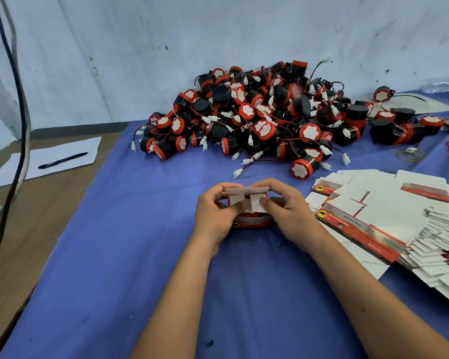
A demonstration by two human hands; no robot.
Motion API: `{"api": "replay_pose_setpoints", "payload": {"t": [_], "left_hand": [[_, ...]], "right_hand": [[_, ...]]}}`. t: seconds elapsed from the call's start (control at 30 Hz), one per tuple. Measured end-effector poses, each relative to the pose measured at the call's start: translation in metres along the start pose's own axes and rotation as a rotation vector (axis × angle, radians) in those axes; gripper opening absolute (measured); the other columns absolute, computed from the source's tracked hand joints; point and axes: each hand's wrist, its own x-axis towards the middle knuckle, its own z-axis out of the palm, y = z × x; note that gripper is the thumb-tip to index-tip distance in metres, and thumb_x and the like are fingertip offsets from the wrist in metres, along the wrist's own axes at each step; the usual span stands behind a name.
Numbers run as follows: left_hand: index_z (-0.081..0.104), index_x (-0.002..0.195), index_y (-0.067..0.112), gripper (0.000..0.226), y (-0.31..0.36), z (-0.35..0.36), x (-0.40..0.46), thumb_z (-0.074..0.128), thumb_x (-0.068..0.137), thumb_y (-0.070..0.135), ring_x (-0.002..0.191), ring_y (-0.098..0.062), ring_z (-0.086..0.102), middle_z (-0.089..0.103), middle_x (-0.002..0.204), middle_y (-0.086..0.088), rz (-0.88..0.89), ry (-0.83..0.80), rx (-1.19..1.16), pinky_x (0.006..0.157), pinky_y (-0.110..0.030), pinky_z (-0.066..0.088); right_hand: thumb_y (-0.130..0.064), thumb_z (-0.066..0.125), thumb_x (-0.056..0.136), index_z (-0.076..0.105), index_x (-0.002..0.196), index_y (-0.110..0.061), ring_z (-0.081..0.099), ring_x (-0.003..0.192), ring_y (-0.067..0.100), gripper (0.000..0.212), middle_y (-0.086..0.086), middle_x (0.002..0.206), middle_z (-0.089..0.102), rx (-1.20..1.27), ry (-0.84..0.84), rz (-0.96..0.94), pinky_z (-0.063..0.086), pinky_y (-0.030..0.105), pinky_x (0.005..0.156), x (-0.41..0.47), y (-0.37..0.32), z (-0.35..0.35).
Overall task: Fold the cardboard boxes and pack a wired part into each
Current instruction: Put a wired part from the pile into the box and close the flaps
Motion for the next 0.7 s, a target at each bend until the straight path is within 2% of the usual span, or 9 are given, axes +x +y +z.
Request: {"api": "replay_pose_setpoints", "payload": {"t": [0.07, 0.13, 0.2, 0.27, 0.33, 0.4, 0.5, 0.6, 0.7], "left_hand": [[0.079, 0.089, 0.024, 0.042, 0.000, 0.001, -0.002, 0.068, 0.078, -0.015, 0.084, -0.038, 0.069, 0.078, 0.096, -0.002, 0.020, 0.073, -0.004, 0.069, -0.039, 0.064], [0.080, 0.086, 0.019, 0.039, 0.003, -0.004, -0.005, 0.066, 0.079, -0.018, 0.096, -0.033, 0.073, 0.079, 0.101, -0.001, -0.011, 0.036, -0.047, 0.073, -0.034, 0.063], [0.078, 0.093, 0.009, 0.033, 0.004, -0.018, -0.004, 0.064, 0.082, -0.020, 0.111, -0.031, 0.072, 0.075, 0.121, -0.010, -0.103, -0.133, -0.219, 0.082, -0.034, 0.061], [0.073, 0.107, 0.001, 0.037, 0.006, -0.038, -0.003, 0.059, 0.080, -0.019, 0.116, -0.032, 0.069, 0.067, 0.135, -0.016, -0.180, -0.318, -0.368, 0.092, -0.038, 0.060], [0.069, 0.124, 0.005, 0.049, 0.006, -0.050, -0.004, 0.068, 0.075, -0.005, 0.112, -0.033, 0.065, 0.065, 0.138, -0.015, -0.149, -0.421, -0.298, 0.101, -0.044, 0.056], [0.068, 0.131, 0.019, 0.062, 0.006, -0.047, -0.007, 0.084, 0.071, 0.015, 0.095, -0.029, 0.057, 0.069, 0.125, -0.009, -0.053, -0.444, -0.136, 0.101, -0.046, 0.052], [0.072, 0.123, 0.035, 0.057, 0.006, -0.035, -0.009, 0.089, 0.069, 0.032, 0.077, -0.026, 0.050, 0.070, 0.105, -0.001, 0.067, -0.343, 0.064, 0.085, -0.044, 0.054], [0.077, 0.110, 0.042, 0.045, 0.005, -0.029, -0.008, 0.090, 0.067, 0.035, 0.085, -0.046, 0.061, 0.069, 0.130, 0.010, 0.156, -0.257, 0.229, 0.092, -0.053, 0.055], [0.079, 0.106, 0.040, 0.039, 0.003, -0.029, -0.008, 0.089, 0.069, 0.038, 0.079, -0.047, 0.060, 0.072, 0.124, 0.010, 0.178, -0.259, 0.221, 0.088, -0.060, 0.054]], "right_hand": [[-0.014, 0.048, 0.089, 0.073, 0.115, -0.020, 0.058, 0.081, 0.003, 0.037, -0.004, 0.116, 0.065, 0.018, -0.068, 0.021, 0.047, 0.020, 0.067, -0.002, -0.003, -0.002], [-0.028, 0.052, 0.094, 0.075, 0.113, -0.019, 0.061, 0.095, 0.006, 0.031, -0.004, 0.124, 0.062, 0.024, -0.098, 0.040, 0.048, 0.022, 0.069, -0.003, -0.005, -0.003], [-0.049, 0.064, 0.096, 0.076, 0.105, -0.021, 0.062, 0.105, 0.017, 0.032, -0.009, 0.125, 0.062, -0.040, -0.073, 0.057, 0.053, 0.033, 0.077, -0.003, -0.005, -0.004], [-0.050, 0.069, 0.088, 0.077, 0.103, -0.025, 0.062, 0.107, 0.012, 0.030, -0.014, 0.126, 0.061, -0.127, -0.081, 0.057, 0.053, 0.032, 0.086, -0.003, -0.003, -0.004], [-0.040, 0.081, 0.083, 0.074, 0.106, -0.027, 0.061, 0.100, 0.012, 0.027, -0.015, 0.124, 0.060, -0.236, -0.099, -0.015, 0.052, 0.029, 0.083, -0.005, -0.003, -0.002], [-0.032, 0.087, 0.079, 0.071, 0.104, -0.024, 0.061, 0.094, 0.017, 0.031, -0.011, 0.118, 0.061, -0.299, -0.079, -0.095, 0.050, 0.031, 0.079, -0.005, -0.001, 0.000], [-0.024, 0.089, 0.078, 0.069, 0.098, -0.018, 0.061, 0.097, 0.017, 0.028, -0.003, 0.109, 0.061, -0.296, -0.024, -0.170, 0.052, 0.034, 0.081, -0.005, 0.000, 0.001], [-0.021, 0.089, 0.079, 0.070, 0.097, -0.018, 0.062, 0.096, 0.015, 0.027, -0.002, 0.108, 0.061, -0.299, -0.026, -0.185, 0.053, 0.037, 0.082, -0.004, 0.001, 0.002], [-0.024, 0.087, 0.081, 0.072, 0.101, -0.020, 0.063, 0.095, 0.021, 0.025, -0.004, 0.111, 0.062, -0.284, -0.073, -0.180, 0.054, 0.039, 0.083, -0.003, 0.002, -0.002]]}}
